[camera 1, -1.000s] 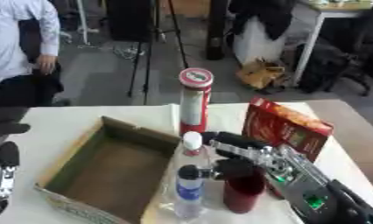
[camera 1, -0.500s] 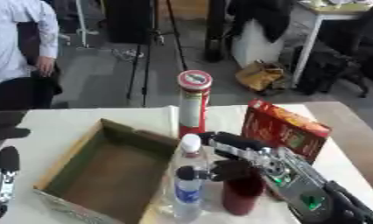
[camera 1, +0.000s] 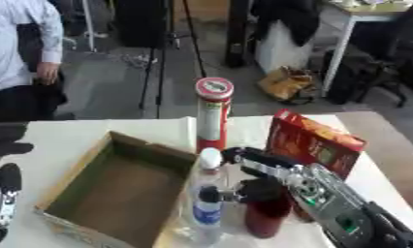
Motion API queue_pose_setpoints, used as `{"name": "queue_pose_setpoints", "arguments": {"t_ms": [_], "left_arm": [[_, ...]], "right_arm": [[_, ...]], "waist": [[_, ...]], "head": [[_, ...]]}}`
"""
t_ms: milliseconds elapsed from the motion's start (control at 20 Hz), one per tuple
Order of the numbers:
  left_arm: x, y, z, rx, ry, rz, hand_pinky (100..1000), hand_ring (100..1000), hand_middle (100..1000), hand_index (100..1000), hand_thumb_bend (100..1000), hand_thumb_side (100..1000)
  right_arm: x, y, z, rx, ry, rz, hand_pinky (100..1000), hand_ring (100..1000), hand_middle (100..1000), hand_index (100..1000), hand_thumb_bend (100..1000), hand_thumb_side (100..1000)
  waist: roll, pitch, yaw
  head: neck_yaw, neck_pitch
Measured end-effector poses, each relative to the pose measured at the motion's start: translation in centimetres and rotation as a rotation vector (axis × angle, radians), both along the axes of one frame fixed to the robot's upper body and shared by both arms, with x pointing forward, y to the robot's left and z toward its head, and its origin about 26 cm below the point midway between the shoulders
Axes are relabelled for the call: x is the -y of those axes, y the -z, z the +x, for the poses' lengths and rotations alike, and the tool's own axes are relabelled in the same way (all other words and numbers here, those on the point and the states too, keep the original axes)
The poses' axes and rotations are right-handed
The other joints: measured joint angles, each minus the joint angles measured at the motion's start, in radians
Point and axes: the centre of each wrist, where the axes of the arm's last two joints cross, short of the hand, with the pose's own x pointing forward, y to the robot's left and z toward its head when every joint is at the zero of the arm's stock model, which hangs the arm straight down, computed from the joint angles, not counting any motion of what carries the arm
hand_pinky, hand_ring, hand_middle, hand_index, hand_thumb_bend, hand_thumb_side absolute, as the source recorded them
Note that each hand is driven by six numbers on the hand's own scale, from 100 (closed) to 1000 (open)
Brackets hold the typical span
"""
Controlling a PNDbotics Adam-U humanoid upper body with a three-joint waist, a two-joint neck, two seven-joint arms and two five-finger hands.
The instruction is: Pick up objects on the table and place them in the box.
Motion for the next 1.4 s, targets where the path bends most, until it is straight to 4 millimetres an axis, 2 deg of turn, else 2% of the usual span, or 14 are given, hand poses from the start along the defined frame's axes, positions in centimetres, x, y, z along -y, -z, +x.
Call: {"name": "queue_pose_setpoints", "arguments": {"t_ms": [250, 300, 400, 750, 950, 1000, 1150, 1400], "left_arm": [[-0.01, 0.02, -0.01, -0.003, 0.002, 0.001, 840, 815, 789, 752, 100, 821], [-0.01, 0.02, -0.01, -0.004, 0.003, 0.001, 840, 815, 789, 752, 100, 819], [-0.01, 0.02, -0.01, -0.006, 0.004, 0.002, 840, 815, 789, 753, 100, 817], [-0.01, 0.02, -0.01, -0.008, 0.007, 0.007, 840, 812, 790, 753, 100, 815], [-0.01, 0.02, -0.01, -0.01, 0.008, 0.009, 840, 809, 790, 753, 100, 813], [-0.01, 0.02, -0.01, -0.011, 0.008, 0.009, 839, 808, 790, 753, 100, 814], [-0.01, 0.02, -0.01, -0.011, 0.009, 0.011, 839, 808, 791, 753, 100, 814], [-0.01, 0.04, -0.01, -0.015, 0.01, 0.013, 839, 806, 792, 753, 100, 815]], "right_arm": [[0.04, -0.01, 0.0, -0.004, -0.004, 0.002, 711, 820, 805, 875, 698, 902], [0.04, -0.01, 0.0, -0.004, -0.005, 0.002, 759, 814, 800, 872, 699, 894], [0.06, 0.04, 0.0, -0.006, -0.004, 0.003, 766, 810, 796, 869, 698, 891], [0.08, 0.09, -0.01, -0.008, -0.004, 0.002, 765, 787, 766, 850, 692, 883], [0.09, 0.12, 0.01, -0.011, -0.001, 0.003, 751, 739, 700, 803, 681, 878], [0.11, 0.15, 0.04, -0.012, 0.001, 0.005, 730, 701, 657, 776, 675, 876], [0.14, 0.21, 0.09, -0.015, 0.01, 0.015, 722, 688, 642, 767, 673, 875], [0.06, 0.23, 0.08, -0.002, 0.029, 0.037, 667, 626, 551, 683, 650, 874]], "waist": [[0.0, 0.0, 0.0], [0.0, 0.0, 0.0], [0.0, 0.0, 0.0], [0.0, 0.0, 0.002], [-0.001, 0.001, 0.002], [-0.002, 0.001, 0.002], [-0.003, 0.001, 0.003], [-0.003, 0.004, 0.003]], "head": [[-0.001, 0.0], [-0.001, 0.0], [-0.001, 0.0], [-0.002, 0.0], [-0.005, 0.0], [-0.006, -0.001], [-0.008, -0.001], [-0.009, -0.001]]}}
